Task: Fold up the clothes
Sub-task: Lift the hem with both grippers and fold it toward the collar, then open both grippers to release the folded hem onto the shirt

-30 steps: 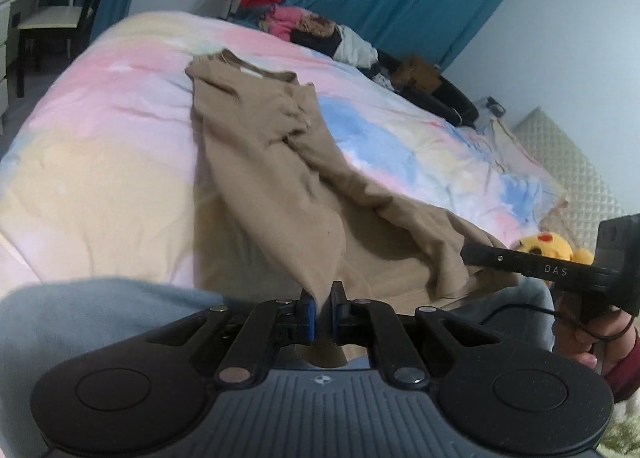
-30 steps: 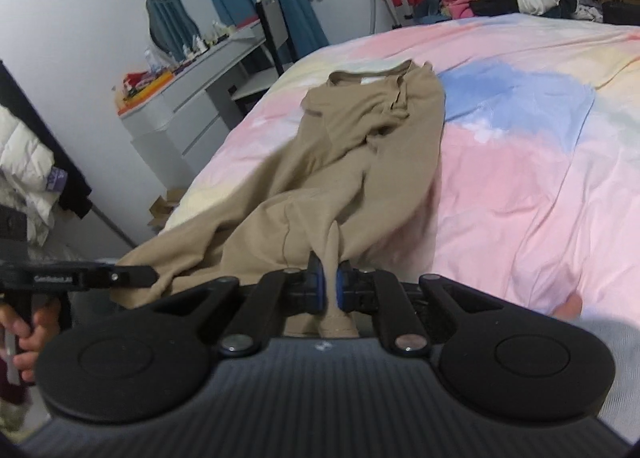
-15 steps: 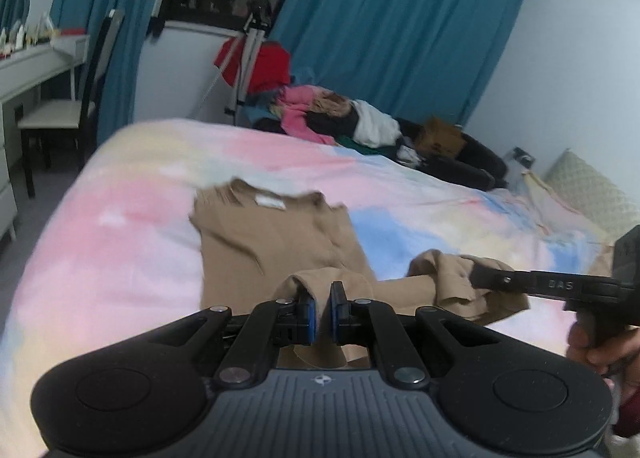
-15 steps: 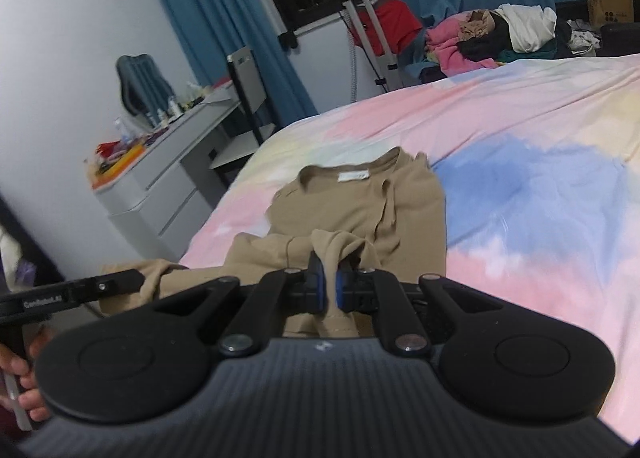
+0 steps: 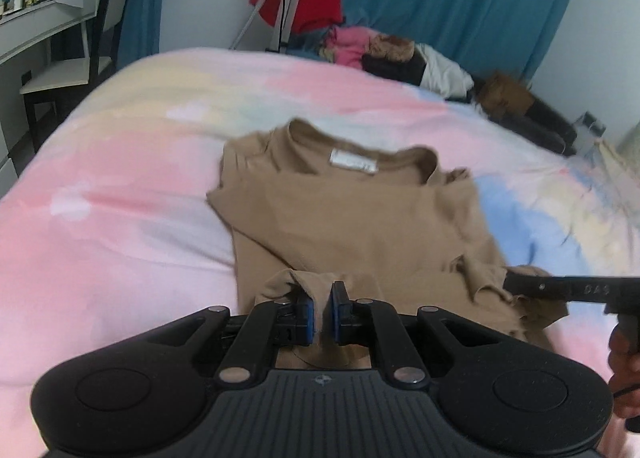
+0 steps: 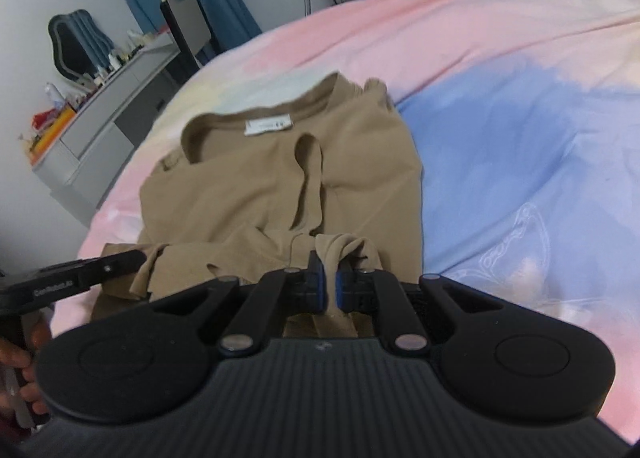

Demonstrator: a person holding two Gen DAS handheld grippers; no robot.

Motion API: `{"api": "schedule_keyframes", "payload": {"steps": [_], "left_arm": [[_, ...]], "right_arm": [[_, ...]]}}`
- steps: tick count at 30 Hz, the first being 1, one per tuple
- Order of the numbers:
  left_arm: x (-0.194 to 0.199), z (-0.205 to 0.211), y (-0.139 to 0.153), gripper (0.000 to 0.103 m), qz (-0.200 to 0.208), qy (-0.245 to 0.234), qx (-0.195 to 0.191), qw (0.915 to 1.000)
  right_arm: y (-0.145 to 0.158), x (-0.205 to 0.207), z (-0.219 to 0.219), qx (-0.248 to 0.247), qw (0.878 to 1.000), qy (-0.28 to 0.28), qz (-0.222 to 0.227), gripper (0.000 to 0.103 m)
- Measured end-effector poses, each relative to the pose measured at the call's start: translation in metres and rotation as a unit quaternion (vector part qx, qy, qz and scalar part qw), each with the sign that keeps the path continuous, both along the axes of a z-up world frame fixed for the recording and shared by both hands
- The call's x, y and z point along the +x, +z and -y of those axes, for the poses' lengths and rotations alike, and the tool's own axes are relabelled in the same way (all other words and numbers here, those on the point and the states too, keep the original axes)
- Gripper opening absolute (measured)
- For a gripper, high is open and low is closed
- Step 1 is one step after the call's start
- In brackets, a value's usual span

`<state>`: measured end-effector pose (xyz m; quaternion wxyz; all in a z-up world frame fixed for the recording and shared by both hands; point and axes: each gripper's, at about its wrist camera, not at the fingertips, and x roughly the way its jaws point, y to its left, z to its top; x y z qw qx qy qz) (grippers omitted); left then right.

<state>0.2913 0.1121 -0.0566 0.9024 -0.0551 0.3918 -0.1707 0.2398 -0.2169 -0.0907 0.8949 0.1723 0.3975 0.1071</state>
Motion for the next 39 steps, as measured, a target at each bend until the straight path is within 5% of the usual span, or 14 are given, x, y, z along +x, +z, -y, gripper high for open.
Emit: {"api": "schedule_keyframes", "payload": {"steps": [5, 8, 10, 12, 23, 31, 35, 39], "left_arm": [[-0.009, 0.005, 0.002, 0.017, 0.025, -0.001, 0.022, 0.9994], [-0.030, 0.006, 0.015, 0.046, 0.043, 0.002, 0.039, 0.9983], [-0.047, 0.007, 0.028, 0.061, 0.060, 0.011, 0.055, 0.9966], [-0.065, 0.009, 0.043, 0.078, 0.079, 0.019, 0.065, 0.9946], [-0.170, 0.030, 0.084, 0.100, 0.147, 0.028, 0.073, 0.9859], [-0.240, 0.044, 0.085, 0.101, 0.162, 0.039, 0.079, 0.9828], [-0.245, 0.045, 0.074, 0.101, 0.119, 0.035, 0.065, 0.9901], [-0.222, 0.033, 0.049, 0.096, 0.006, 0.044, 0.006, 0.9990]], "right_arm": [[0.001, -0.004, 0.000, -0.002, 1.000, 0.001, 0.011, 0.011], [0.009, -0.013, -0.004, -0.011, 1.000, 0.001, 0.021, 0.016], [0.016, -0.022, -0.006, -0.018, 0.999, 0.000, 0.028, 0.041], [0.025, -0.037, -0.008, -0.025, 0.999, -0.011, 0.047, 0.078], [0.065, -0.137, -0.039, -0.092, 0.985, -0.015, 0.143, 0.076], [0.064, -0.194, -0.045, -0.100, 0.981, -0.023, 0.165, 0.076], [0.067, -0.202, -0.043, -0.102, 0.979, -0.034, 0.173, 0.076], [0.065, -0.201, -0.040, -0.097, 0.980, -0.037, 0.168, 0.076]]}}
